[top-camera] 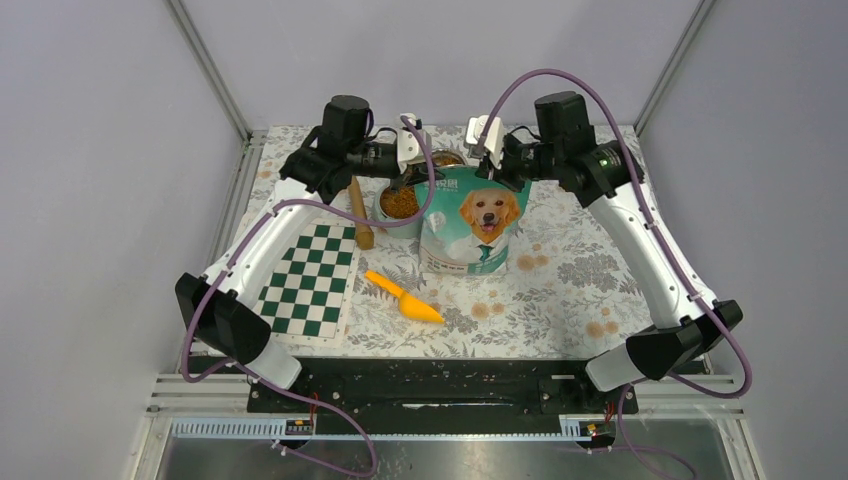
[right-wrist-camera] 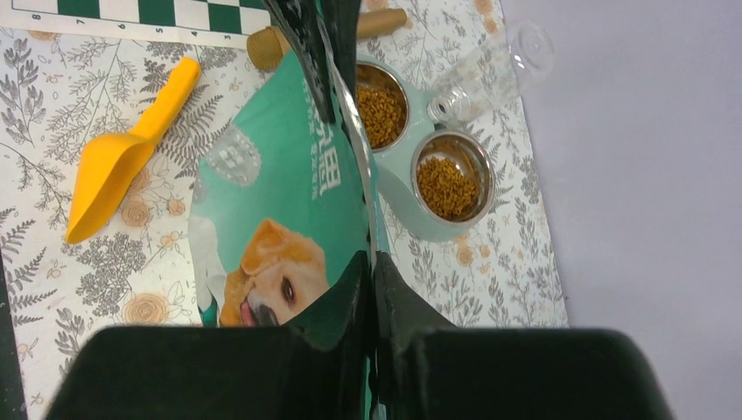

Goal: Serve the pet food

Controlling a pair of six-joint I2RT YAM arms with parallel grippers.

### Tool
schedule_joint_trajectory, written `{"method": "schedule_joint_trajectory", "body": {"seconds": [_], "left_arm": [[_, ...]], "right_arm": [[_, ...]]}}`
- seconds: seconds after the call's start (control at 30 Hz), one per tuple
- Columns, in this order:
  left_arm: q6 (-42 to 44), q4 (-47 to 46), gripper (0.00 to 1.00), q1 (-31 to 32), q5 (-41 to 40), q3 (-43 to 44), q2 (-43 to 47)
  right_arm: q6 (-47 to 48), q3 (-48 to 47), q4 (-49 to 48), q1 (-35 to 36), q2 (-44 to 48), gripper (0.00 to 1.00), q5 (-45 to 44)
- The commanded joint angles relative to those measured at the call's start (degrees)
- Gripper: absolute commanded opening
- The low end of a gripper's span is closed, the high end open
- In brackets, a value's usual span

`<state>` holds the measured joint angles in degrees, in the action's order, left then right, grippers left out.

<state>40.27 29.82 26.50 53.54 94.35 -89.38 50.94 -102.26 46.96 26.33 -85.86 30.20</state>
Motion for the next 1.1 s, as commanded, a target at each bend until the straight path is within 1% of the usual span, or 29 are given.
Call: {"method": "schedule_joint_trajectory", "body": {"seconds": [0.0, 0.37, 0.53, 0.63, 0.73, 0.83, 0.93, 0.97, 1.0, 1.03, 1.07], "left_arm": [[0.86, 8.67, 0.00, -7.63, -5.80, -1.14, 4.15], [1.21, 8.65, 0.00, -7.76, -6.92, -2.22, 4.88], [1.21, 8.67, 0.00, -7.83, -7.01, -2.28, 5.07], [1.21, 8.67, 0.00, -7.87, -6.97, -2.17, 5.13], [0.77, 8.68, 0.00, -7.79, -6.15, -1.91, 5.01], [-1.21, 8.66, 0.00, -7.40, -3.96, -0.68, 4.36], [-3.53, 7.78, 0.00, -5.27, -3.65, 1.29, 3.62], [-4.31, 7.12, 0.01, -3.54, -4.64, 1.76, 3.54], [-5.41, 5.68, 0.08, -2.26, -5.50, 1.89, 3.44], [-6.06, 4.74, 0.11, -1.09, -5.88, 1.94, 3.31], [-6.57, 3.76, 0.18, 0.02, -6.02, 1.98, 3.19]], "right_arm": [[1.71, 0.68, 9.56, -10.50, 5.77, 0.08, -19.89], [2.04, 2.42, 8.45, -11.99, 7.20, 0.09, -21.84], [1.97, 3.06, 8.19, -15.21, 8.11, 0.08, -22.08], [1.89, 3.41, 7.52, -17.16, 8.85, 0.06, -21.59], [1.64, 3.97, 6.77, -18.59, 9.75, 0.01, -20.26], [1.11, 4.25, 6.82, -18.77, 10.43, 0.00, -17.83], [-0.48, 4.17, 6.94, -18.72, 10.71, 0.00, -12.43], [-1.01, 4.13, 6.92, -18.74, 10.86, 0.00, -9.86], [-1.66, 4.18, 6.81, -18.76, 11.01, 0.00, -7.25], [-2.39, 4.47, 6.31, -18.77, 11.30, 0.00, -4.54], [-3.09, 4.87, 5.62, -18.76, 11.59, 0.00, -1.99]]}}
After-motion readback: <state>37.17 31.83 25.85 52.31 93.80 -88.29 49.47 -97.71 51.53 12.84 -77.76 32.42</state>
